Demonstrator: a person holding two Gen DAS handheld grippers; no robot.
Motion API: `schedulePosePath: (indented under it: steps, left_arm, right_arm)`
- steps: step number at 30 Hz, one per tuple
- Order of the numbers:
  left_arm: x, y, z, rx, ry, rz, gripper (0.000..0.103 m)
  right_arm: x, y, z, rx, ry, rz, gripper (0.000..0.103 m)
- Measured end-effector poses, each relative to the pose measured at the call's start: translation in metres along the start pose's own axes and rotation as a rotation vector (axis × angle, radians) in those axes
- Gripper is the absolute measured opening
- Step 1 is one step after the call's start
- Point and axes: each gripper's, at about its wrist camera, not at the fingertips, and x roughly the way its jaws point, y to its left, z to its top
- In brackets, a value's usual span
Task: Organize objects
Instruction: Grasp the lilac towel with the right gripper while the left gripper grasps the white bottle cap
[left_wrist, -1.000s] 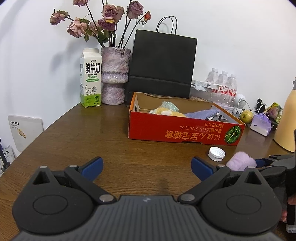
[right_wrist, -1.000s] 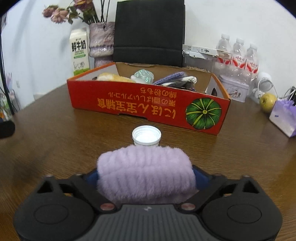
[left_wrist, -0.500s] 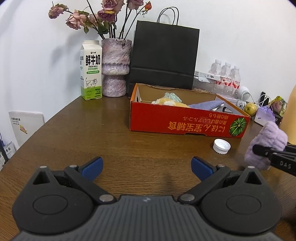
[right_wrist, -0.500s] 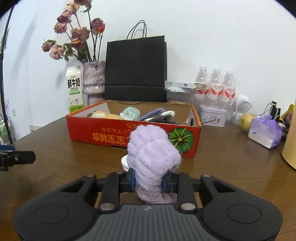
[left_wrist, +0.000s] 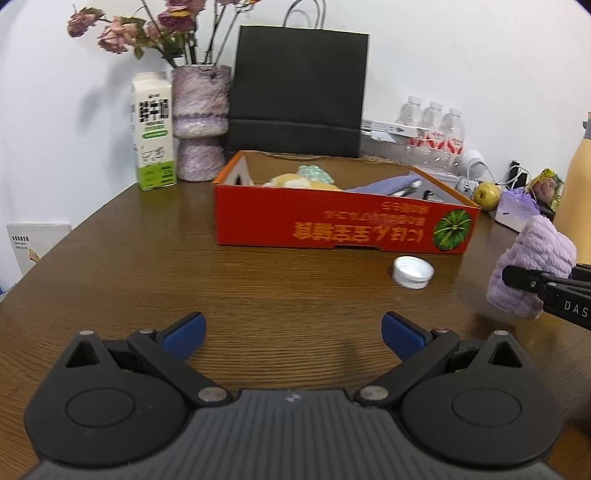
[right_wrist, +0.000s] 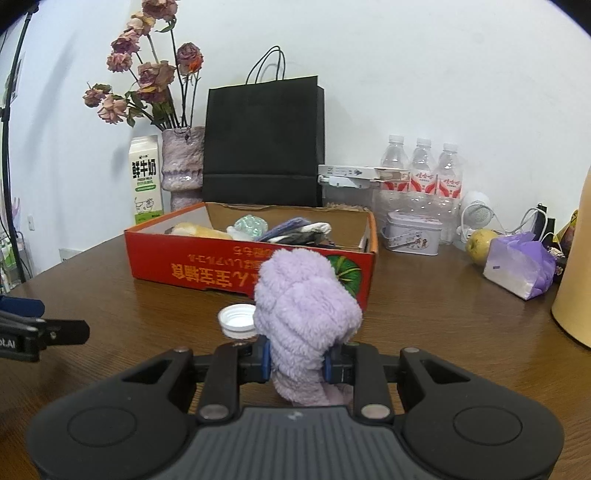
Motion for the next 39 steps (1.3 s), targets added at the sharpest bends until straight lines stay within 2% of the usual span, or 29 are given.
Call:
schedulePosePath:
  steps: [11, 18, 25, 35, 39]
  left_arm:
    - [0.022, -0.067, 0.002, 0.063, 0.022, -0.014, 0.103]
    - [0.043, -0.096, 0.009, 0.082, 0.038, -0.006, 0.103]
    - [0.069, -0.113, 0.020, 0.062, 0.070, 0.011, 0.103]
    - [0.106, -0.126, 0.037, 0.022, 0.108, 0.062, 0.103]
    - [0.119, -0.128, 0.039, 0.025, 0.161, 0.060, 0.103]
  right_arm:
    - [-0.006, -0.061, -0.003, -0.009, -0.010, -0.049, 0.023]
    - [-0.006, -0.092, -0.003, -0.027, -0.016, -0.087, 0.023]
    - [-0.001, -0.112, -0.003, -0.047, -0.013, -0.098, 0.023]
    - [0.002, -0.120, -0.002, -0.039, 0.008, -0.076, 0.023]
    - [0.006, -0.125, -0.001, -0.014, 0.021, -0.068, 0.023]
